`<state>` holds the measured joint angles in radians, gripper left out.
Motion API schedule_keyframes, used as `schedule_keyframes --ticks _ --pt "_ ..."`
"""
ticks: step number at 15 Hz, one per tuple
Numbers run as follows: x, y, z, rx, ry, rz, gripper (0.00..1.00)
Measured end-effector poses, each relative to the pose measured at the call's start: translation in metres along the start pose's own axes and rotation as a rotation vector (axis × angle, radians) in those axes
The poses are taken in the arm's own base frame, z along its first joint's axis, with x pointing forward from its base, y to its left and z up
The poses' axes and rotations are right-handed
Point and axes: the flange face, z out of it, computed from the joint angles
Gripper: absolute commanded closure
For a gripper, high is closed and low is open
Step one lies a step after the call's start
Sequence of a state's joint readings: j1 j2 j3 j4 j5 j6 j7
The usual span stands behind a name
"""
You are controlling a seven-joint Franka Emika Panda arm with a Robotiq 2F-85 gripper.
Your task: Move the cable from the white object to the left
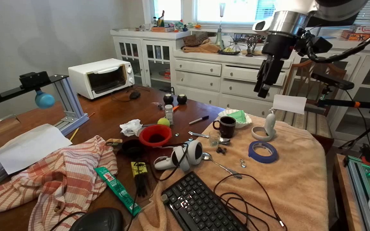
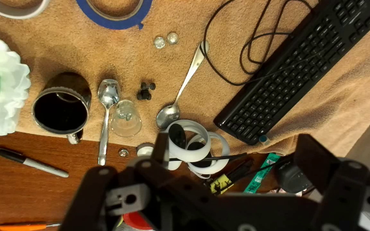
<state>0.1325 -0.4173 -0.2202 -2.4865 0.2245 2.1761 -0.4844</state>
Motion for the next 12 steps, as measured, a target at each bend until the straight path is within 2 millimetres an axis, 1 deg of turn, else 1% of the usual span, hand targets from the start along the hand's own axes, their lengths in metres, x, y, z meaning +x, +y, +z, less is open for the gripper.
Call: schedule_keyframes --ticks 5,8,10,12 --pt "0.001 0.000 -0.001 -0.003 0.008 0.004 0.00" --pt "0.011 -0.004 -0.001 -0.023 0.092 0.025 0.00" --pt "0.021 -0.009 0.005 -0.054 0.138 0.044 0.00" --pt "0.031 -0.017 0.018 -0.077 0.152 0.057 0.00"
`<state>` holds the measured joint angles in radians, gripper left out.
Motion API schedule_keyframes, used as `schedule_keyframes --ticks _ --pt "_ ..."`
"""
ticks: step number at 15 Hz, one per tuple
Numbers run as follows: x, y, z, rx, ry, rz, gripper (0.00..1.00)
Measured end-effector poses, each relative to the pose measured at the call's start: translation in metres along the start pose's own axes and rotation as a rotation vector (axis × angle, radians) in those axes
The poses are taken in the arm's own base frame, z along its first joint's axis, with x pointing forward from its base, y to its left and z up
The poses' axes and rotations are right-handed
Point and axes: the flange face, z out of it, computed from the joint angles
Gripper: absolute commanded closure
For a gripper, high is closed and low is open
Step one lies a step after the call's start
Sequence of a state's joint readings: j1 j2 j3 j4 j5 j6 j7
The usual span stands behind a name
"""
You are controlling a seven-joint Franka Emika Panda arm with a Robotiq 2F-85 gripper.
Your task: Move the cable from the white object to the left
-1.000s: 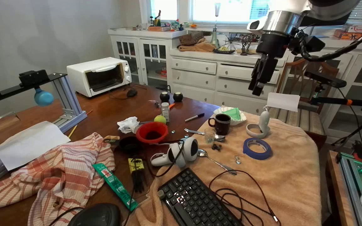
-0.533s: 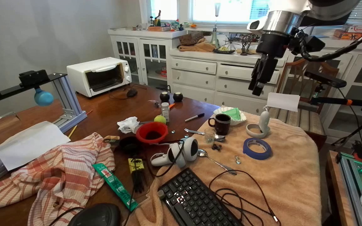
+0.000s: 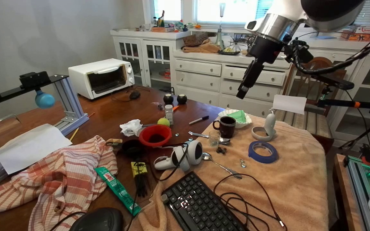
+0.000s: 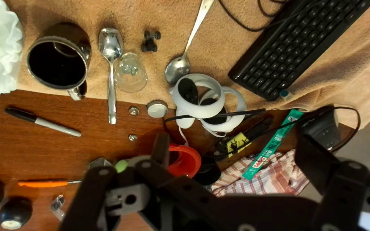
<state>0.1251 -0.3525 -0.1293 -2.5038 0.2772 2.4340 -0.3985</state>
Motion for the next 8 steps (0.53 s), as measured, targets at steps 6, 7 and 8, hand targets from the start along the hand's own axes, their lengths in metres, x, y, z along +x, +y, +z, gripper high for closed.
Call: schedule_keyframes --ticks 6,7,8 --pt "0.013 -0.025 0.053 -0.023 -0.031 -0.068 0.00" --pt "0.016 -0.027 0.061 -0.026 -0.036 -0.093 0.00" --pt "0.019 -0.028 0.069 -0.027 -0.040 -0.119 0.00"
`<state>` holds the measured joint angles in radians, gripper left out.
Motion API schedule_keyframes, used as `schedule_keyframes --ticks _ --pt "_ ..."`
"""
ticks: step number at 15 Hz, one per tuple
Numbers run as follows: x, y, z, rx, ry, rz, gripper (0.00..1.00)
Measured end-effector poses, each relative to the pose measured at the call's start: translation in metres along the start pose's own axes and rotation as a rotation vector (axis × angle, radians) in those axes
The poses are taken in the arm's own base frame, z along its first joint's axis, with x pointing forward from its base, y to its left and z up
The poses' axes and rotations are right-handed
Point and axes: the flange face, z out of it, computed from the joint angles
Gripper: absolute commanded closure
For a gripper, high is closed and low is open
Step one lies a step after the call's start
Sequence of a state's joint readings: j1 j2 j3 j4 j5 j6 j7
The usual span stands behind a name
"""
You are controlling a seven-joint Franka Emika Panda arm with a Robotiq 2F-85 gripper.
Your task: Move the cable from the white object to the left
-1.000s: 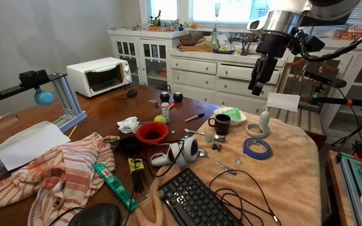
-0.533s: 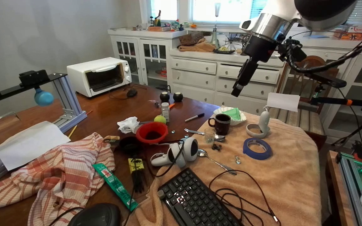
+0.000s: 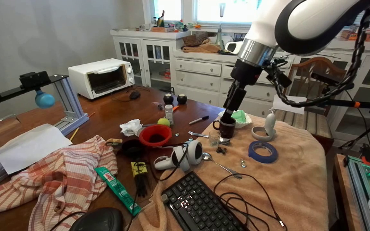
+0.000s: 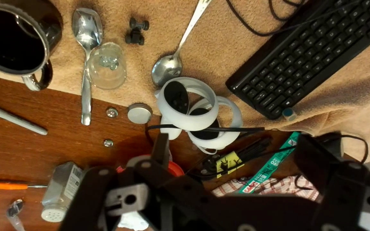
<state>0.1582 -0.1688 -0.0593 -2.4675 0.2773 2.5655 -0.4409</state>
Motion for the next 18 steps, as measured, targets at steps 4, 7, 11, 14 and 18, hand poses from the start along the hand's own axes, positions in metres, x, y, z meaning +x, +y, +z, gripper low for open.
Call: schedule_keyframes --ticks 4,7,11,14,18 --pt "0.016 0.001 0.025 0.005 -0.027 -0.225 0.00" --pt "0.022 0.010 0.041 -0.004 -0.030 -0.402 0.00" --pt "0.021 0.021 0.058 0.000 -0.050 -0.576 0.00" --pt "0.022 0.020 0.056 -0.001 -0.047 -0.574 0.00" --pt "0.022 0.018 0.056 -0.001 -0.047 -0.576 0.00"
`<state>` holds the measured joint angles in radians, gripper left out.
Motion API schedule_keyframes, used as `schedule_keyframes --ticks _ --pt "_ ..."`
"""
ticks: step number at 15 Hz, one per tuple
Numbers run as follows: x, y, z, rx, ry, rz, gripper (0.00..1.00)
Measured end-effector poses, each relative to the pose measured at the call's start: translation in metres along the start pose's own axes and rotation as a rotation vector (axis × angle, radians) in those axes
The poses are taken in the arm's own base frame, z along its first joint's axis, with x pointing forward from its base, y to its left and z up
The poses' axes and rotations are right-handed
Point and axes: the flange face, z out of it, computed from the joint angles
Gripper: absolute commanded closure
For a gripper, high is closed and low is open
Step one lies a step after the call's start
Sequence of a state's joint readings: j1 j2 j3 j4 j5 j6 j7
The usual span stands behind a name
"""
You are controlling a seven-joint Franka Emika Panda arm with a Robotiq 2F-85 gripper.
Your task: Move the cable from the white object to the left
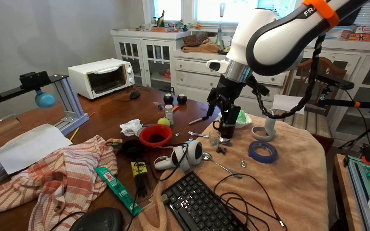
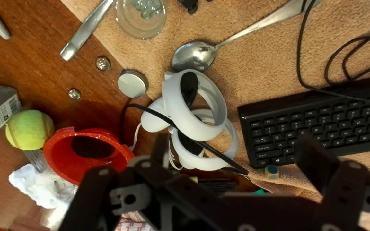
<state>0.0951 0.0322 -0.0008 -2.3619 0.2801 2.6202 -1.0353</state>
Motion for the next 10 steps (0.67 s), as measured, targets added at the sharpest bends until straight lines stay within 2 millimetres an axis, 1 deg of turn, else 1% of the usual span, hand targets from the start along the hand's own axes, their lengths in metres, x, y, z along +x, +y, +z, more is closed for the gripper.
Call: schedule_keyframes --ticks 3,8,10 --pt "0.005 -0.004 0.004 0.013 -0.006 -0.041 0.00" --pt "0.037 -0.035 0.017 0.083 -0.024 -0.284 0.00" --pt "0.049 -0.042 0.024 0.090 -0.029 -0.388 0.00"
